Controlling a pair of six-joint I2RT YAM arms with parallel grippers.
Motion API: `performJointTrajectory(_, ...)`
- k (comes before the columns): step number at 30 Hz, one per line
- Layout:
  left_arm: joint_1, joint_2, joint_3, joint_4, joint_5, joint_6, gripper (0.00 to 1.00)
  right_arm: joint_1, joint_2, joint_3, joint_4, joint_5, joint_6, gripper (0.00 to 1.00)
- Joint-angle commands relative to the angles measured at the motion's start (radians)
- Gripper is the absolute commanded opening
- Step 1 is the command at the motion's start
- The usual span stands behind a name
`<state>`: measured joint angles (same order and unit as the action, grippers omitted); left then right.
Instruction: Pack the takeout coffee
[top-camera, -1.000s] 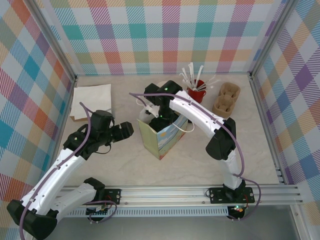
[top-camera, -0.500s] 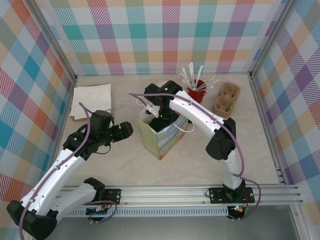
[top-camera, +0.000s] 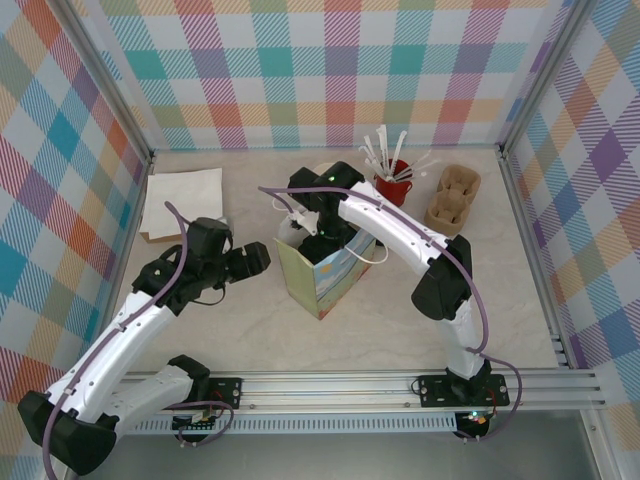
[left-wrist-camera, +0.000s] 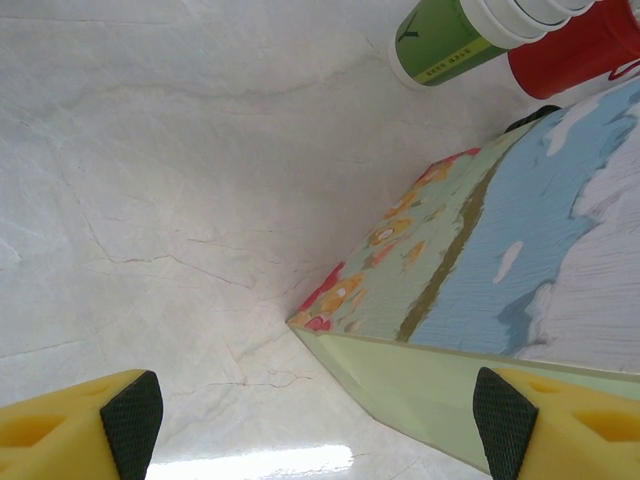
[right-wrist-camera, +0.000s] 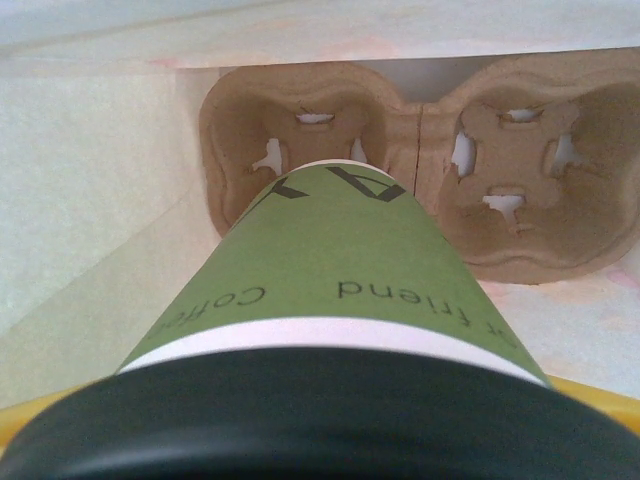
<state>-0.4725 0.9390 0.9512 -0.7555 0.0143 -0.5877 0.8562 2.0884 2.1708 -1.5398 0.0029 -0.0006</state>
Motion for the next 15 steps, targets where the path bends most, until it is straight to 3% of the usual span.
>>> performJointTrajectory(1,0.012,0.002,-0.008,0.022,0.016,-0.012,0.83,-0.005,-0.011,-0.009,0.001,-0.010,0.003,0.78)
performJointTrajectory(15,0.011,0.021,-0.011,0.036,0.032,-0.014,0.83,-0.006,-0.020,-0.026,0.030,-0.042,0.001,0.78)
